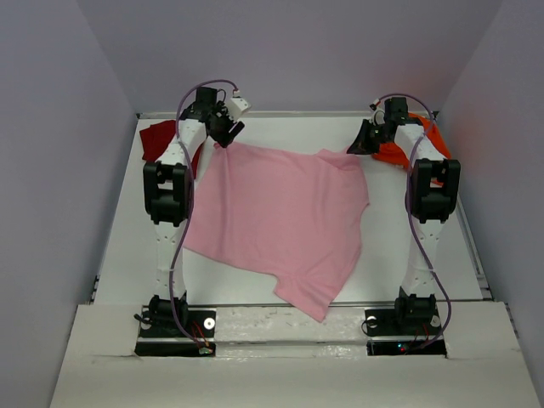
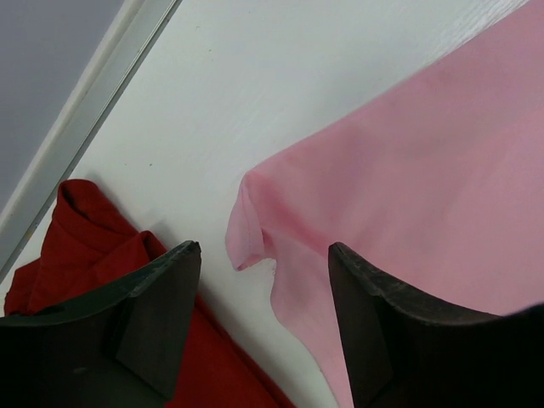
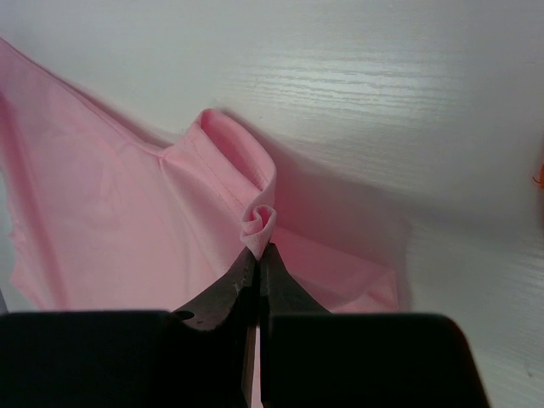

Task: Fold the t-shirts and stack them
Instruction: Flatten out the tshirt

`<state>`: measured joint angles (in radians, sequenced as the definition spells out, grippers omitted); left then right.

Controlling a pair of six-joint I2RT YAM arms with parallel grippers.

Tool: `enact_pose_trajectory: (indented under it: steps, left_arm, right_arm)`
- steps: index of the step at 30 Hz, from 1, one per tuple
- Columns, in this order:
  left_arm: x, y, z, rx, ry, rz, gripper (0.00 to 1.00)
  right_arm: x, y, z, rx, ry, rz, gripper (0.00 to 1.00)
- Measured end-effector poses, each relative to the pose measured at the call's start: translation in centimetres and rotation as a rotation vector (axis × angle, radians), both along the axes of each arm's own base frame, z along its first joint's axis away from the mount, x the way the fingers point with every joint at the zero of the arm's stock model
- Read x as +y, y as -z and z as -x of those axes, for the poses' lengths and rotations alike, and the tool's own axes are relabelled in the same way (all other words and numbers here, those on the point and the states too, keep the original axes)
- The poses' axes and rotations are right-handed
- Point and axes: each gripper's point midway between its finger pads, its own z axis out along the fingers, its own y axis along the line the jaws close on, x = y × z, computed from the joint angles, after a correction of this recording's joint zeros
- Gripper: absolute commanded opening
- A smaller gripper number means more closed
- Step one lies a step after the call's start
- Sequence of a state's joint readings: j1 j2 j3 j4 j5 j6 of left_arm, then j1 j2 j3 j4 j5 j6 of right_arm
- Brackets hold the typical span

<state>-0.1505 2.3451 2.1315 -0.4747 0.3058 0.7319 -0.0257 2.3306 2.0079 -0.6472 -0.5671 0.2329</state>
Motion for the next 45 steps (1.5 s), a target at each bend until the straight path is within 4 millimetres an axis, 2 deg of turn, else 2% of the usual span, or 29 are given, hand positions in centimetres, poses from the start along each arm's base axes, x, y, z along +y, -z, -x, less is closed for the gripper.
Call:
enact_pose_trajectory:
  steps: [6,10,12,13,15,17,18,26,32,35,45]
  left_arm:
    - [0.6,0.6,0.1,0.007,-0.019,-0.023,0.77]
    - [0.8,0.8,0.1,0.011,-0.032,-0.038,0.66]
    - [1.0,0.9,0.1,0.01,-0.039,-0.044,0.64]
    - [1.0,0.9,0.1,0.008,-0.041,-0.051,0.59]
    - [1.0,0.9,0.0,0.004,-0.047,-0.056,0.57]
    - [1.1,0.8,-0.1,-0.002,-0.053,-0.059,0.59]
    - [1.1,0.8,-0.2,-0.003,-0.055,-0.059,0.65]
    - [1.4,1.7,-0.3,0.002,-0.066,-0.073,0.67]
    - [1.5,3.8,-0.3,0.034,-0.068,-0.082,0.67]
    - [1.6,4.8,-0.2,0.053,-0.068,-0.086,0.6]
    - [1.5,5.0,-0.2,0.052,-0.071,-0.082,0.63]
  right_arm:
    - [0.1,-0.1,0.0,0.001,-0.003,-0.007,0.0]
    - [0.2,-0.1,0.1,0.002,-0.004,-0.012,0.0]
    - [0.2,-0.2,0.1,0.003,-0.003,-0.015,0.0]
    - [0.2,-0.2,0.1,0.002,-0.004,-0.016,0.0]
    - [0.3,-0.4,0.0,-0.001,-0.004,-0.018,0.0]
    - [0.3,-0.7,-0.2,-0.007,-0.003,-0.02,0.0]
    - [0.3,-0.8,-0.2,-0.011,-0.004,-0.02,0.0]
    - [0.3,-0.9,-0.3,-0.014,-0.005,-0.022,0.0]
    - [0.3,-0.9,-0.3,-0.014,-0.005,-0.022,0.0]
    - [0.3,-0.9,-0.3,-0.014,-0.005,-0.022,0.0]
    - [0.3,-1.0,-0.3,-0.016,-0.005,-0.022,0.0]
